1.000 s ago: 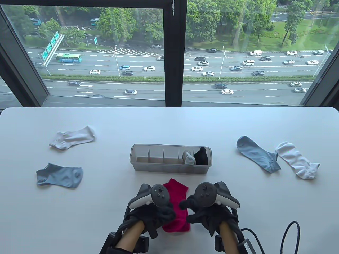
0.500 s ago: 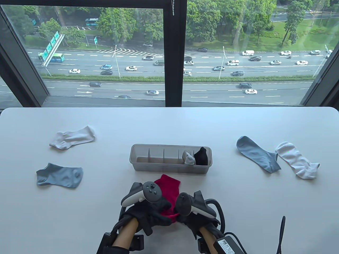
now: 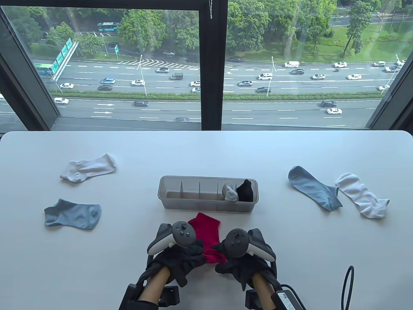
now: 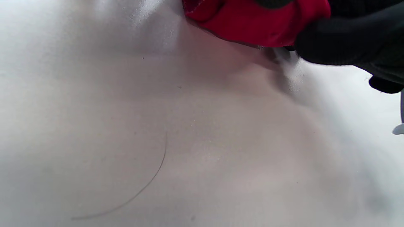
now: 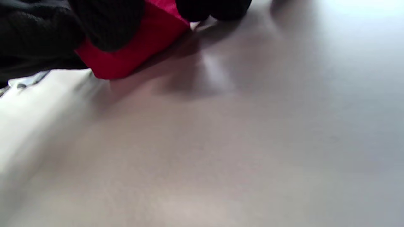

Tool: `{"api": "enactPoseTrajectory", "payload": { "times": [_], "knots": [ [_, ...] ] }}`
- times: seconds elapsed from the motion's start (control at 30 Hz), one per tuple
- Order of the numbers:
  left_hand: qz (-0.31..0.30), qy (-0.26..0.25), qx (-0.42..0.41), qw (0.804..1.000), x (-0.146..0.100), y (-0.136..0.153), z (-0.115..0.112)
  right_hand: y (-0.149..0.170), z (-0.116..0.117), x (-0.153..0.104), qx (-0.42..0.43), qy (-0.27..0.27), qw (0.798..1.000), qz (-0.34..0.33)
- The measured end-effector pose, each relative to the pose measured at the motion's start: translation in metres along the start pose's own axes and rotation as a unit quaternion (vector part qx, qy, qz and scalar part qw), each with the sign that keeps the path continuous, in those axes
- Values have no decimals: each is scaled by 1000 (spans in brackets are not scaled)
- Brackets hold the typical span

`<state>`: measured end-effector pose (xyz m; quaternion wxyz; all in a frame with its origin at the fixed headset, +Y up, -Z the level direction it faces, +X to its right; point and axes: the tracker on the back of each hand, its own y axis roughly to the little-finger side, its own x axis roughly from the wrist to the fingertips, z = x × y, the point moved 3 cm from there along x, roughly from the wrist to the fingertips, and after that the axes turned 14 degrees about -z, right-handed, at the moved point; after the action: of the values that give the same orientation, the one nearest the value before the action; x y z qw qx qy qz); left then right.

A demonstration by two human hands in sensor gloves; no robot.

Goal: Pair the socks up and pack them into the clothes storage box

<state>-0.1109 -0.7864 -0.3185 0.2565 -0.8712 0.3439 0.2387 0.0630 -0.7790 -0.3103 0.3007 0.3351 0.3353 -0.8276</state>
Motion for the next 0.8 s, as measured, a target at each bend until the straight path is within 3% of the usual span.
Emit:
{"api": "enactPoseTrajectory", "payload": {
  "times": [0.07,0.17,0.3,0.47,0.57,0.67,0.8],
  "knots": [
    [2,-11,-9,1000,-1,2,1,4,0,-1,69,1,998,-6],
    [-3,-21,-2,1000,0,-2,2,9,-1,-4,102,3,995,-11],
    [-14,-38,0,999,1,-6,5,8,1,-1,101,-4,995,-5],
    [-22,-4,-17,1000,1,-3,-1,9,4,-1,115,2,993,6],
    [-28,-30,-22,999,0,-5,1,8,4,1,108,3,994,15],
    [-27,-50,11,998,2,-11,2,4,5,3,97,2,995,31],
    [-14,-41,37,998,4,-14,-1,1,6,4,73,2,997,38]
  ]
}}
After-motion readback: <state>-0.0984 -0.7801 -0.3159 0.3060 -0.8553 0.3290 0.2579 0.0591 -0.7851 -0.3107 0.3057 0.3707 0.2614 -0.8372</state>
